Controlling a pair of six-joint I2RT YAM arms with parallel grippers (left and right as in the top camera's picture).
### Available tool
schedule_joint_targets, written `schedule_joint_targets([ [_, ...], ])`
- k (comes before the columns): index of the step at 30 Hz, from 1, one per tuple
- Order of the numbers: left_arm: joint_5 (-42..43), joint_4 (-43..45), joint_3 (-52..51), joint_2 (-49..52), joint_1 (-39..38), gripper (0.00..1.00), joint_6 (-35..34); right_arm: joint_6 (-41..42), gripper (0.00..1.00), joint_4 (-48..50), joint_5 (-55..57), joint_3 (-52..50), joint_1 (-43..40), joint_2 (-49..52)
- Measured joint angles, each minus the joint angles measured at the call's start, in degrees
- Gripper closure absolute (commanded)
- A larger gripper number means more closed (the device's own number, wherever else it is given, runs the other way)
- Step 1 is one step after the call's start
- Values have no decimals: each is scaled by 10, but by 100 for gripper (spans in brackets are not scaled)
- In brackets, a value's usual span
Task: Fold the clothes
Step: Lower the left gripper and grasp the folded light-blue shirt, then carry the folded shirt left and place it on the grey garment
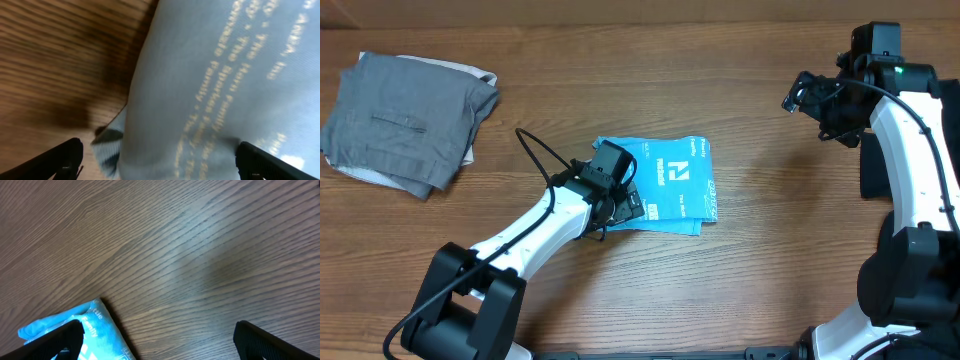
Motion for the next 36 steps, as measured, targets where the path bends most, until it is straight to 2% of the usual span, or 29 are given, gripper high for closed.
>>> schedule_joint_targets([
  [3,1,18,-10,19,0,6,-3,0,0,0,0,0,0,0],
  [6,-2,23,-9,27,0,24,-9,0,0,0,0,0,0,0],
  [9,-1,27,-2,36,0,36,-8,0,0,0,0,0,0,0],
  [11,5,30,0,39,-1,55,-5,0,0,0,0,0,0,0],
  [13,15,37,2,41,-1,96,2,0,0,0,0,0,0,0],
  [16,33,53,6,43,-4,96,13,0,0,0,0,0,0,0],
  [20,25,31,28,52,-4,96,69,0,0,0,0,0,0,0],
  [25,-40,-61,111,76,-3,96,138,0,0,0,0,0,0,0],
  [29,-122,-128,230,78,-3,96,200,0,0,0,0,0,0,0],
  [33,-177,-148,281,78,2,96,224,0,0,0,0,0,0,0],
  [36,-197,-148,297,78,37,96,233,0,0,0,0,0,0,0],
])
